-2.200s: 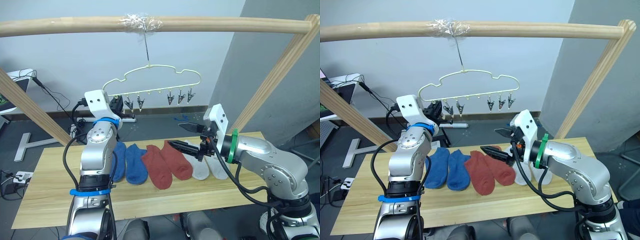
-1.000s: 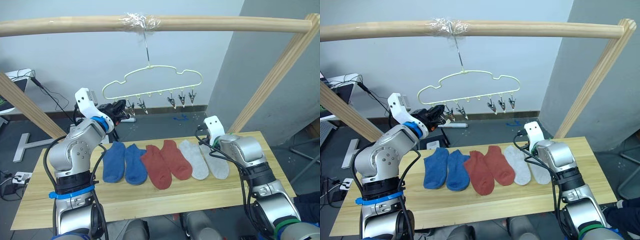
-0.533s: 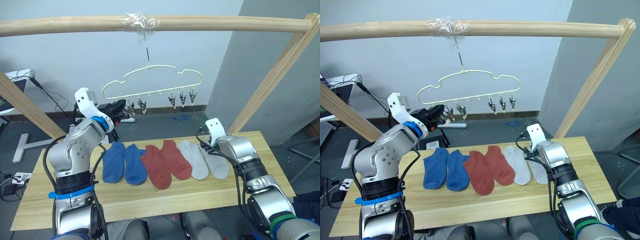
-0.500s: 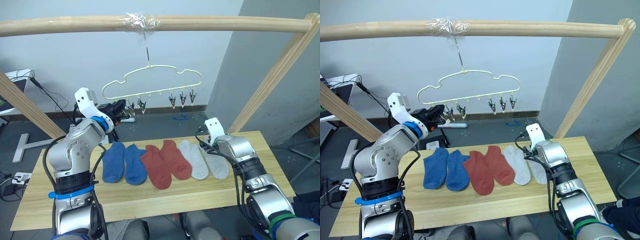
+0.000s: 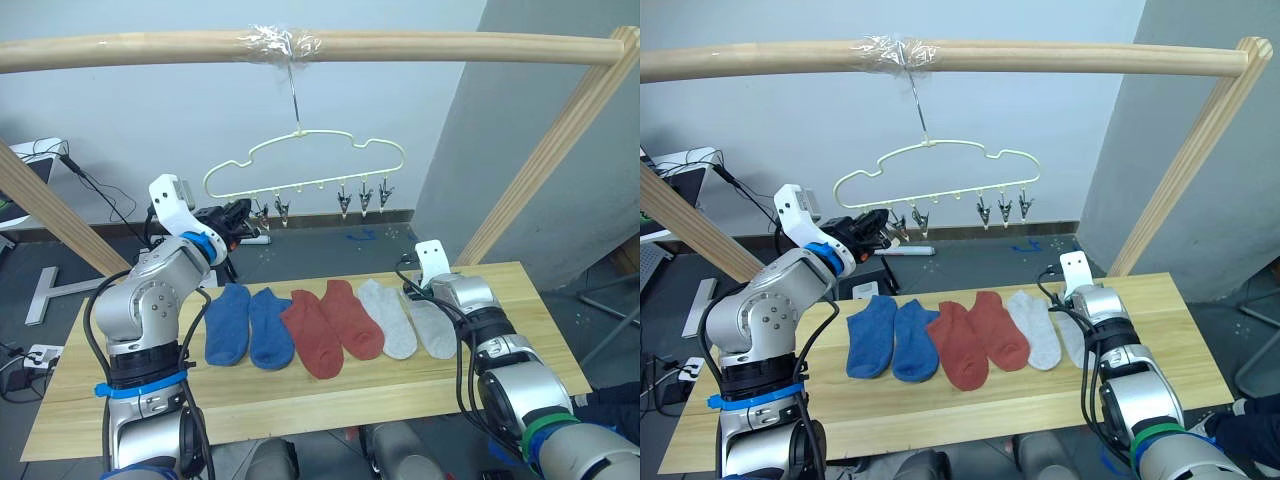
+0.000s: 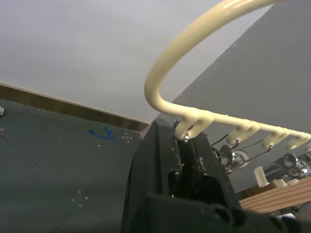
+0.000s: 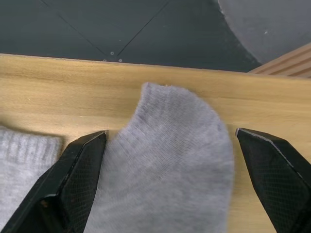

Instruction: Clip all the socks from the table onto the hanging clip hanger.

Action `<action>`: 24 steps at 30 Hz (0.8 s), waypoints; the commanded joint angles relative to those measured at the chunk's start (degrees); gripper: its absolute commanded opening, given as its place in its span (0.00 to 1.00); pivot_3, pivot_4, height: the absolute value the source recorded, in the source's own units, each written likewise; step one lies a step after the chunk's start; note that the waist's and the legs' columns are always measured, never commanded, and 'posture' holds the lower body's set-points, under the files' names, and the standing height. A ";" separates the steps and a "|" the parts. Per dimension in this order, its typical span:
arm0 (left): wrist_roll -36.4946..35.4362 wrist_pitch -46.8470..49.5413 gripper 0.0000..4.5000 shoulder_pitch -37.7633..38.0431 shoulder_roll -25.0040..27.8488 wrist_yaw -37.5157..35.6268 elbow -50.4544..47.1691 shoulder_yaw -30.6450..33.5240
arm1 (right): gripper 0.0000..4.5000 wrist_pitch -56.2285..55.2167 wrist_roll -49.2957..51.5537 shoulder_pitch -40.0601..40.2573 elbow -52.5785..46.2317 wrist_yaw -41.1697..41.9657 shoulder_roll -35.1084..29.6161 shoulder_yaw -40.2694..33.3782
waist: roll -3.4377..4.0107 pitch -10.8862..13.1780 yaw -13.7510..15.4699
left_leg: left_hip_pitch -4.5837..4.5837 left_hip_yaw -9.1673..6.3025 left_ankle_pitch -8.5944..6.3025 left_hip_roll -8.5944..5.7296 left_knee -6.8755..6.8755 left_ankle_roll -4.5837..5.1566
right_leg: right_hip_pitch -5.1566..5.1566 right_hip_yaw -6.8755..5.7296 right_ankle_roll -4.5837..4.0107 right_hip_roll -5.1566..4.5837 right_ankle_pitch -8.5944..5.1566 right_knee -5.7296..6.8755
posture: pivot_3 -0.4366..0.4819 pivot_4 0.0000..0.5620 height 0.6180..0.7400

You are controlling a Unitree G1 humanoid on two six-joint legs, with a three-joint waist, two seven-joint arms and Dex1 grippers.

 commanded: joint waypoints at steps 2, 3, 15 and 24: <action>-0.53 -0.83 0.00 -1.49 0.83 -0.09 -3.63 -0.29 | 0.99 -0.23 2.29 -2.04 4.04 -2.77 1.41 -5.49 | 0.00 0.00 0.06 | 0.00 -0.01 0.00 0.00 0.00 0.00 | 0.00 0.00 0.01 -0.01 0.01 0.00 | 0.23 0.29 1.00; -0.54 -0.84 0.00 -1.52 0.84 -0.06 -3.63 -0.28 | 0.99 -0.05 2.78 -2.30 5.01 -3.39 1.69 -6.67 | 0.00 0.00 0.10 | 0.00 -0.01 0.01 0.00 0.00 -0.01 | 0.00 0.00 0.01 -0.01 0.01 0.01 | 0.23 0.28 1.00; -0.66 -0.94 0.00 -1.42 0.78 0.27 -3.78 -0.47 | 0.91 -0.72 2.89 -3.25 9.45 -5.71 1.65 -9.40 | 0.00 -0.01 0.16 | 0.03 -0.04 0.03 -0.02 0.02 -0.05 | 0.05 -0.01 0.09 0.00 0.06 0.02 | 0.24 0.28 1.00; -0.90 -0.85 0.00 -1.28 0.57 0.51 -3.84 -0.50 | 0.20 -0.75 2.53 -2.80 9.09 -5.34 1.59 -8.71 | 0.00 -0.01 0.76 | 0.03 -0.04 0.04 -0.02 0.02 -0.08 | 0.05 -0.01 0.10 0.00 0.07 0.02 | 0.23 0.29 1.00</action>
